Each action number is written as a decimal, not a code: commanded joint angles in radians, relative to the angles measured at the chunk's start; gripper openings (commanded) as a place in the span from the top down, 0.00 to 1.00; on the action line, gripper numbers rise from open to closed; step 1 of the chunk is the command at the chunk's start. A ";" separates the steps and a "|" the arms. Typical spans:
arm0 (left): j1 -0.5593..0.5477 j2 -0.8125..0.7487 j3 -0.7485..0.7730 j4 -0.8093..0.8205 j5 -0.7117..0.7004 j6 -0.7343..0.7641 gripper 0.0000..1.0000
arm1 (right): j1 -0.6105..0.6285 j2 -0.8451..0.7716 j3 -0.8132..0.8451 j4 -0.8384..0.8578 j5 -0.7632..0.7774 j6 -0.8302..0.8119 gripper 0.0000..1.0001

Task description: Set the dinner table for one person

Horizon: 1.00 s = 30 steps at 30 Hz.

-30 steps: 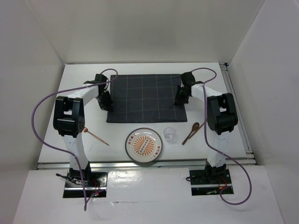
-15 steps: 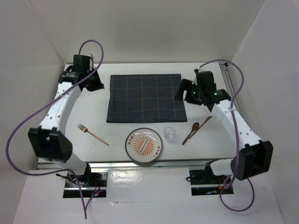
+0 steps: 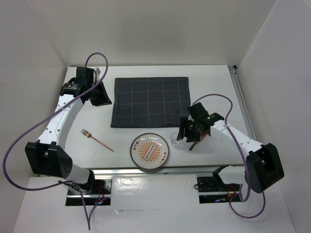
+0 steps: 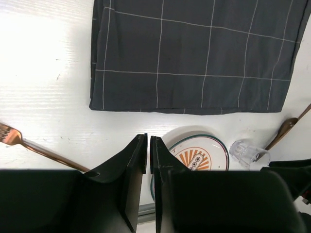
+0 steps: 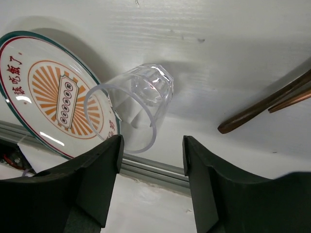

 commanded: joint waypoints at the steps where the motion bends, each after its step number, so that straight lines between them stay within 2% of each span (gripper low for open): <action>1: 0.000 -0.042 0.016 0.007 0.037 0.009 0.74 | 0.029 0.020 -0.013 0.098 0.023 0.049 0.38; 3: 0.000 -0.042 0.025 -0.005 0.024 0.018 0.74 | 0.052 0.042 -0.023 0.107 0.046 0.060 0.41; 5: 0.000 -0.051 0.025 -0.014 0.015 0.018 0.74 | 0.065 0.072 -0.014 0.107 0.087 0.070 0.48; 8: 0.000 -0.052 0.025 -0.014 0.015 0.018 0.74 | 0.093 0.085 0.032 0.060 0.168 0.092 0.81; 9: 0.000 -0.061 0.034 -0.014 0.015 0.018 0.74 | 0.108 0.085 0.072 0.040 0.193 0.092 0.97; 10: 0.000 -0.061 0.035 -0.014 0.015 0.027 0.74 | 0.108 0.076 0.097 -0.008 0.235 0.101 1.00; 13: 0.000 -0.061 0.035 -0.014 0.015 0.027 0.74 | 0.108 0.065 0.218 -0.046 0.260 0.052 1.00; 16: 0.000 -0.052 0.009 -0.014 0.024 0.027 0.74 | 0.063 0.172 0.397 -0.126 0.315 0.001 1.00; 20: 0.000 -0.064 -0.054 -0.002 0.047 0.001 0.74 | -0.034 0.367 0.636 -0.137 0.391 -0.042 1.00; 21: 0.000 -0.064 -0.068 0.009 0.047 -0.008 0.74 | -0.058 0.461 0.690 -0.137 0.391 -0.051 1.00; 23: 0.000 -0.078 -0.106 0.009 0.038 -0.008 0.74 | -0.131 0.561 0.862 -0.137 0.363 -0.078 1.00; 24: 0.000 -0.087 -0.116 0.009 0.038 -0.008 0.74 | -0.144 0.668 0.923 -0.146 0.363 -0.079 1.00; 25: 0.000 -0.087 -0.126 0.009 0.026 -0.008 0.74 | -0.164 0.722 1.057 -0.158 0.363 -0.079 1.00; 28: 0.000 -0.107 -0.171 0.009 0.017 -0.008 0.73 | -0.183 0.920 1.318 -0.204 0.363 -0.079 1.00; 30: -0.011 -0.134 -0.217 0.027 0.084 0.001 0.62 | -0.194 1.029 1.411 -0.229 0.353 -0.088 1.00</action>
